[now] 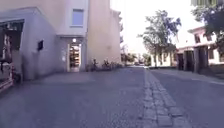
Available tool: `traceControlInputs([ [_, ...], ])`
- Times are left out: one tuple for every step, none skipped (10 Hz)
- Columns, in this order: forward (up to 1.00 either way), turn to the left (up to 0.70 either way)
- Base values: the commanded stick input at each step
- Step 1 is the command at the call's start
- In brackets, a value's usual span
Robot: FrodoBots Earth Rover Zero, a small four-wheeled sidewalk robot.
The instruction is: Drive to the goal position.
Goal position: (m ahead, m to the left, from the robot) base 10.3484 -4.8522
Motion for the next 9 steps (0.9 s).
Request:
traceControlInputs([
  [0.7,0.0],
  [0.7,0.0],
  [0.7,0.0],
  [0.7,0.0],
  [0.7,0.0],
  [0.7,0.0],
  [0.7,-0.01],
  [0.7,-0.04],
  [0.7,-0.09],
])
